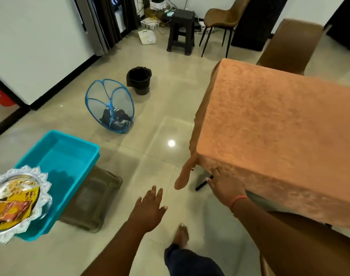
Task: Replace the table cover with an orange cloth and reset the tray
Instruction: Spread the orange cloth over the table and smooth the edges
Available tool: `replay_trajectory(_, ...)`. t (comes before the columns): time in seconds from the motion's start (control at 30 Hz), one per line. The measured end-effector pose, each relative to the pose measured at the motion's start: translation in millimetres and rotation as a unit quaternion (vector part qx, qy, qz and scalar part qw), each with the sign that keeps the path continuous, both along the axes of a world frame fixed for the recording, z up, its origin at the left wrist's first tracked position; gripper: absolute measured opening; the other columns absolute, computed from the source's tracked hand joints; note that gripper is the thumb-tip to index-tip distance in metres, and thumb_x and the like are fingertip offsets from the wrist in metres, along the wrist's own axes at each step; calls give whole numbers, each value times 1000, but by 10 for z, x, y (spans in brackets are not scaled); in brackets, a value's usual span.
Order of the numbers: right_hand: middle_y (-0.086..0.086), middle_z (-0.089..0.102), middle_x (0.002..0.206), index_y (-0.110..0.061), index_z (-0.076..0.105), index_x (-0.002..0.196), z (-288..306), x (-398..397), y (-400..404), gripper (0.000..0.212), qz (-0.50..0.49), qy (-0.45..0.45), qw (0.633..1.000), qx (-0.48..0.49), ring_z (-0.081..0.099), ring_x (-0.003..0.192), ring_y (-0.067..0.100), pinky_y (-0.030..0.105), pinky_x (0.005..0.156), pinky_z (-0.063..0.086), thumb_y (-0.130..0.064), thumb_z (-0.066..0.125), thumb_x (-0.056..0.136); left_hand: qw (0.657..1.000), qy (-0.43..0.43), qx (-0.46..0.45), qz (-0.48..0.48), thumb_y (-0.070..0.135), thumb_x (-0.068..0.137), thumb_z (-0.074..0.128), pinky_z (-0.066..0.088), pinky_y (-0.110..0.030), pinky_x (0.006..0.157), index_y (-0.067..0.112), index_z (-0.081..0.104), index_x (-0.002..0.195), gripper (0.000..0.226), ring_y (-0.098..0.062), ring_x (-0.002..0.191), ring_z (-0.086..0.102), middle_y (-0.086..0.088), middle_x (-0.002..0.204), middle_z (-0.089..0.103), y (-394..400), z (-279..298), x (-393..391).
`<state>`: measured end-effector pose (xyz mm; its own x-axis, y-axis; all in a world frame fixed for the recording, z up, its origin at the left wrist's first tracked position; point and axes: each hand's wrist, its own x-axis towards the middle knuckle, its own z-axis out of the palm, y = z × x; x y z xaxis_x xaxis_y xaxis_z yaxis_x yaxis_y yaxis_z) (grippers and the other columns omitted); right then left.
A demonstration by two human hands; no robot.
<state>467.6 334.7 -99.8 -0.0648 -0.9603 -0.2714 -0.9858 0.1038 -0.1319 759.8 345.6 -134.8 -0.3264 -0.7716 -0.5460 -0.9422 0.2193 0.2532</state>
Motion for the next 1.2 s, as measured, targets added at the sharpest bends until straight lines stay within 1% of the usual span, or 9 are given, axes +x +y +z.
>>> replay_trajectory(0.1,6,55,125,-22,52,130,54,-50,-586,40,7,35,999,-34,52,110,26,42,95,45,-43,34,101,997,-10,67,-22,52,102,28,11,-48,120,22,-4,157,70,-25,152,2,-8,164,-11,-349,-117,31)
replay_trajectory(0.17,6,57,117,-19,56,123,74,-87,-899,40,5,54,997,-47,53,103,26,42,89,47,-43,36,99,997,-17,69,-20,51,102,28,11,-49,120,22,-4,157,70,-25,152,1,-7,164,-10,-569,-164,77)
replay_trajectory(0.27,8,56,115,-17,57,119,74,-84,-1299,38,-31,71,997,-31,53,102,27,43,86,49,-42,39,97,998,-20,47,-21,51,102,26,9,-50,120,22,-5,156,69,-25,152,0,-8,164,-10,-972,-201,142)
replay_trajectory(0.5,10,48,132,-15,48,131,40,380,-1730,45,-127,71,988,42,47,118,33,46,92,45,-44,42,97,994,15,-27,-105,57,100,19,0,-52,120,26,-12,155,70,-23,151,-12,-5,163,-18,-2055,-81,213)
replay_trajectory(0.7,9,27,156,-15,23,152,60,808,-1732,66,-267,-10,957,112,31,140,34,49,109,35,-47,43,98,979,24,-67,-191,61,98,18,2,-53,119,27,-8,155,72,-24,151,-10,-4,163,-14,-2931,53,419)
replay_trajectory(0.77,9,26,157,-16,23,152,50,915,-1689,66,-305,-35,942,135,32,140,35,49,110,35,-48,42,98,974,19,-66,-217,61,98,19,2,-53,119,28,-7,155,72,-25,151,-9,-4,164,-13,-3125,50,474)
replay_trajectory(0.87,7,31,155,-18,30,148,24,1050,-1581,61,-323,-42,933,154,37,137,34,50,108,38,-49,41,97,970,23,-64,-232,61,98,20,4,-54,119,27,-5,156,72,-25,151,-7,-5,164,-12,-3255,46,502)
replay_trajectory(0.97,5,30,157,-21,29,149,53,1137,-1495,61,-328,-42,930,163,35,140,32,49,109,37,-50,40,97,969,34,-54,-238,62,97,20,2,-53,119,28,-6,156,72,-25,151,-7,-5,164,-12,-3227,89,449)
replay_trajectory(1.2,7,21,163,-17,26,152,179,1318,-1842,65,-256,-19,956,145,30,144,32,48,113,34,-50,40,98,978,48,-55,-195,63,97,19,-3,-53,119,30,-10,155,72,-24,151,-13,-3,163,-16,-3109,216,731)
